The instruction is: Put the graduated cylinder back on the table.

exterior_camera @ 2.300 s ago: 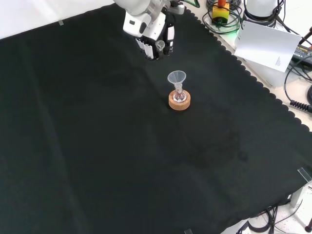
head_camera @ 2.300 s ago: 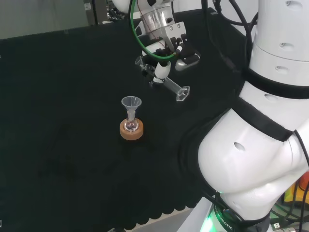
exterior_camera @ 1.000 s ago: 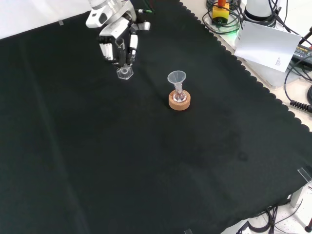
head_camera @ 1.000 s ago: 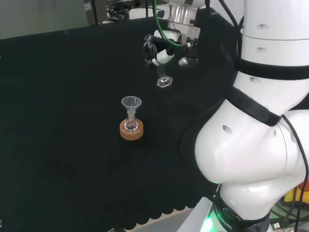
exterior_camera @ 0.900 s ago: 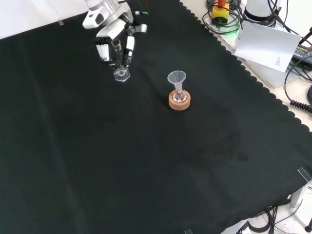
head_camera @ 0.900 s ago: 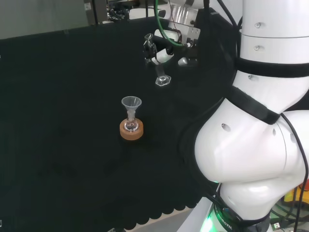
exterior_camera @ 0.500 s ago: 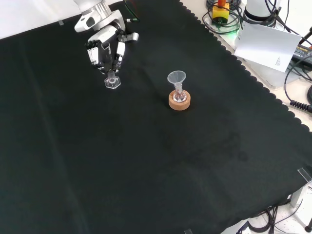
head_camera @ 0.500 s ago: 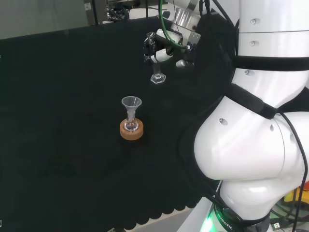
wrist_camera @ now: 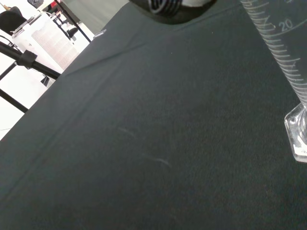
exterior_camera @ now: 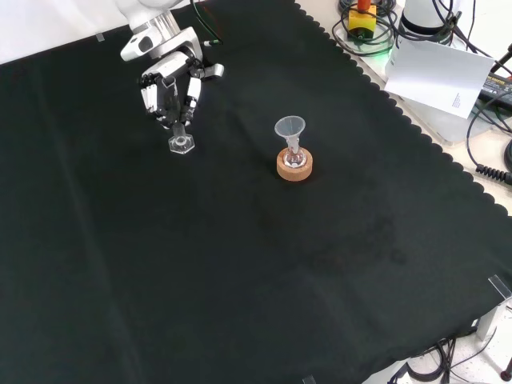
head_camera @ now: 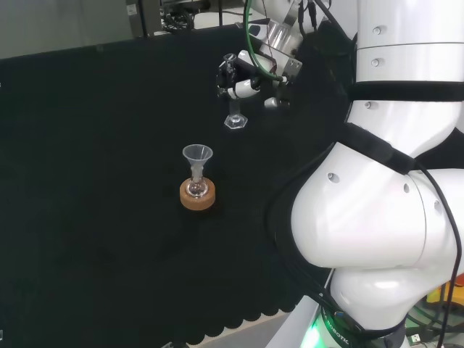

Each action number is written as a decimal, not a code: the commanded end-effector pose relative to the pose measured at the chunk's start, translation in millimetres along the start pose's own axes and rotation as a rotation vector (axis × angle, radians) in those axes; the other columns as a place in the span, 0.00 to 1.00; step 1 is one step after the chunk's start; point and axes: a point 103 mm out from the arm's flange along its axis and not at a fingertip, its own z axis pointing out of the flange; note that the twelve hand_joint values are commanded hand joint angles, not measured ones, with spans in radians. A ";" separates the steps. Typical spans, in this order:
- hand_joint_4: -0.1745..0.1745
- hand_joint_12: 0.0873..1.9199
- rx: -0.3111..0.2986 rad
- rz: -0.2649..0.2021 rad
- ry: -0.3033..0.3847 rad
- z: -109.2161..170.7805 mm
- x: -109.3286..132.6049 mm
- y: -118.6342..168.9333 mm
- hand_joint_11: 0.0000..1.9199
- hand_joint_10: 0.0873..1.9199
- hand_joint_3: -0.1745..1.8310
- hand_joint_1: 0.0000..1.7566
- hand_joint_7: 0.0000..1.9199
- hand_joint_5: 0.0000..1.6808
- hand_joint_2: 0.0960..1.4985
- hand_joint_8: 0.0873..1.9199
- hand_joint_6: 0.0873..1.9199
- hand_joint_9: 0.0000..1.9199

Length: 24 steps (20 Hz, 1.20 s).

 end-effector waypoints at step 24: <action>0.37 0.53 0.054 -0.009 0.062 9.7 -9.4 -5.2 0.44 0.00 0.03 0.63 0.43 0.46 0.73 0.28 0.39 0.62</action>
